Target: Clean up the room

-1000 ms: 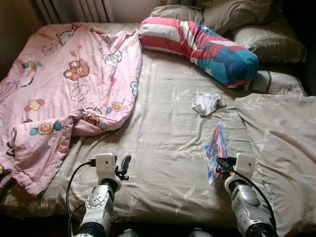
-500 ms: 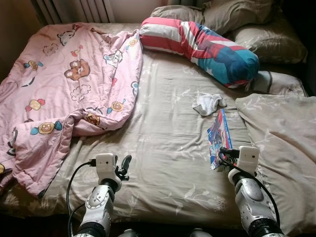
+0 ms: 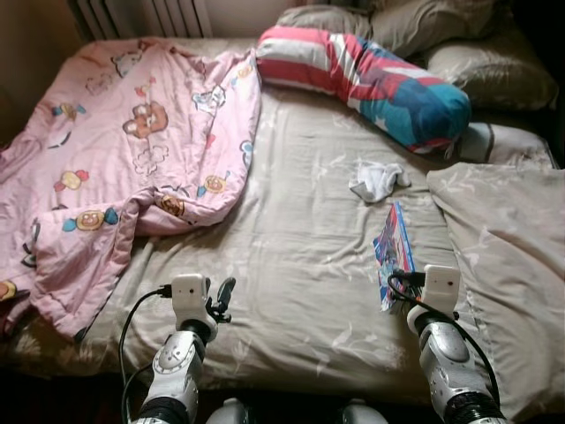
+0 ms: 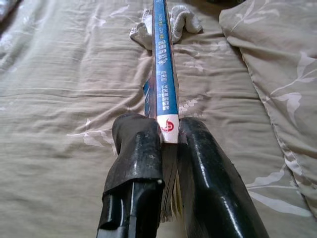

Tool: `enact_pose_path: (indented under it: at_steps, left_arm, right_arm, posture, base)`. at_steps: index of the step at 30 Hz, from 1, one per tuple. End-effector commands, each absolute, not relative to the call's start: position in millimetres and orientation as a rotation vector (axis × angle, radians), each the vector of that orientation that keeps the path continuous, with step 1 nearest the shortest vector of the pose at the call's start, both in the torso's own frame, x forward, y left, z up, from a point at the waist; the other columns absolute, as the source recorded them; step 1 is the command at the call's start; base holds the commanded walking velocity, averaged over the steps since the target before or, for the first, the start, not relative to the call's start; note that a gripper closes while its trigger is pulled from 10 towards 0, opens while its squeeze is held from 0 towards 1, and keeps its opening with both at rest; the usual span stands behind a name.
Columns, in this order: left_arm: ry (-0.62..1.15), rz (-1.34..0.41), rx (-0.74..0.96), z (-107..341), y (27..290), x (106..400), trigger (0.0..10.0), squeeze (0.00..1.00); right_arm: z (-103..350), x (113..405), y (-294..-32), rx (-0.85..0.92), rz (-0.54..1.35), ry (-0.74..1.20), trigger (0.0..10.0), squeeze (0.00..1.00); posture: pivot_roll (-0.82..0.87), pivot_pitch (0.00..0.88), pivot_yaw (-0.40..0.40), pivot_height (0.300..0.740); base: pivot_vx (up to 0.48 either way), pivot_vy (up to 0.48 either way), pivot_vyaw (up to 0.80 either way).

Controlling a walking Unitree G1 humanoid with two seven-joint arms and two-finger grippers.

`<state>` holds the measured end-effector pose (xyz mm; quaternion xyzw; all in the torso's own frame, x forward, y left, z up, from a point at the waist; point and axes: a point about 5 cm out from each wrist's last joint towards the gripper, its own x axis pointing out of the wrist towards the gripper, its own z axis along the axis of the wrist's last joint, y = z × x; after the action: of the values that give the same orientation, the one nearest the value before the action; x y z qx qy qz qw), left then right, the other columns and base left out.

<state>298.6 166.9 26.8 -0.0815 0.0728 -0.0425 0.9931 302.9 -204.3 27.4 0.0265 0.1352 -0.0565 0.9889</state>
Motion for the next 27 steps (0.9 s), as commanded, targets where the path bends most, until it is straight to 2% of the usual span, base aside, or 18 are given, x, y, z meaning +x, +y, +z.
enact_pose_path:
  at_steps: [1,19,21,27]
  left_arm:
    - [0.172,-0.077,-0.165,21.0,169.7,293.5,10.0,0.0]
    - [0.172,-0.078,-0.165,21.0,169.7,293.5,10.0,0.0]
    - [0.182,-0.081,-0.149,21.7,171.4,295.5,10.0,0.0]
    - [0.182,-0.079,-0.146,22.1,173.1,295.6,10.0,0.0]
  right_arm:
    - [30.0,304.2,-204.8,0.042,-0.11,0.253,10.0,0.0]
    - [29.9,304.3,-204.7,0.04,-0.112,0.254,10.0,0.0]
    - [30.6,314.1,-211.1,0.112,-0.203,0.327,10.0,0.0]
    - [32.4,317.1,-211.4,0.117,-0.195,0.336,10.0,0.0]
  posture:
    - [-0.07,0.2,0.047,0.687]
    - [-0.07,0.2,0.047,0.682]
    - [-0.06,0.199,0.071,0.682]
    - [-0.05,0.196,0.076,0.682]
  base:
    - [0.0,0.0,0.0]
    - [0.0,0.0,0.0]
    - [0.0,0.0,0.0]
    - [0.0,0.0,0.0]
